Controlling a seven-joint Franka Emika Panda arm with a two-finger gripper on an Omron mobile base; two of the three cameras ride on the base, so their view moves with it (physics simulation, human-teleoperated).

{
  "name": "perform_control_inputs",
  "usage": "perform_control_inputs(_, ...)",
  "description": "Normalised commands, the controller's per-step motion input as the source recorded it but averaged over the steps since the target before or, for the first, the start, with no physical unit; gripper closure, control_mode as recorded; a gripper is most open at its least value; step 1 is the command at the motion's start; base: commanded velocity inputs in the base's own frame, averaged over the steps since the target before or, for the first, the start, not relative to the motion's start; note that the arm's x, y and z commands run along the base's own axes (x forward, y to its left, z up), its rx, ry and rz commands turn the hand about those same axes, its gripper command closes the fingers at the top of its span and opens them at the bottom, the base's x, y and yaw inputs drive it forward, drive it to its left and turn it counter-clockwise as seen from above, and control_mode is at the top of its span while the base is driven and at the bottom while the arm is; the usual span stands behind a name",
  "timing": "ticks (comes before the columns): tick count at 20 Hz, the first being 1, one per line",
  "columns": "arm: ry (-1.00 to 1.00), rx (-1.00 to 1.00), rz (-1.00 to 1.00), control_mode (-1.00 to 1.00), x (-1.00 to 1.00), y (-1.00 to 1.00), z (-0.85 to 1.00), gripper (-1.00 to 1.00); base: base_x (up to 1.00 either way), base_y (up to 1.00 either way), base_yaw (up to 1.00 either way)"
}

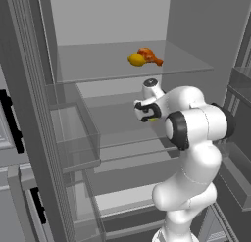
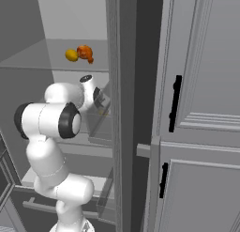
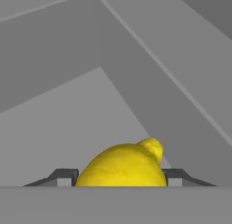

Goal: Place one lemon and one chicken drumstick in each tupperware on the nearby counter, to pack two identical lunches.

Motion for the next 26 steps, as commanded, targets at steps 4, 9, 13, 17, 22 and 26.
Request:
perform_control_inputs(4, -0.17, 0.0, 0.1, -1.0, -0.94, 0.03, -0.09, 1.0, 0.0, 0.0, 0.0)
perform_control_inputs(9, -0.19, 0.0, 0.19, -1.0, -0.99, 0.03, 0.0, 1.0, 0.0, 0.0, 0.0)
perform_control_inputs(13, 0.06, 0.0, 0.33, -1.0, -0.81, 0.0, 0.36, 1.0, 0.0, 0.0, 0.0)
perform_control_inputs(17, 0.2, 0.0, 0.37, -1.0, -0.87, 0.15, 0.62, 1.0, 0.0, 0.0, 0.0)
perform_control_inputs(22, 0.31, -0.02, 0.23, -1.0, -0.76, 0.27, 0.89, 1.0, 0.0, 0.0, 0.0)
perform_control_inputs(26, 0.25, -0.08, 0.04, -1.0, -0.96, 0.19, 0.65, 1.0, 0.0, 0.0, 0.0)
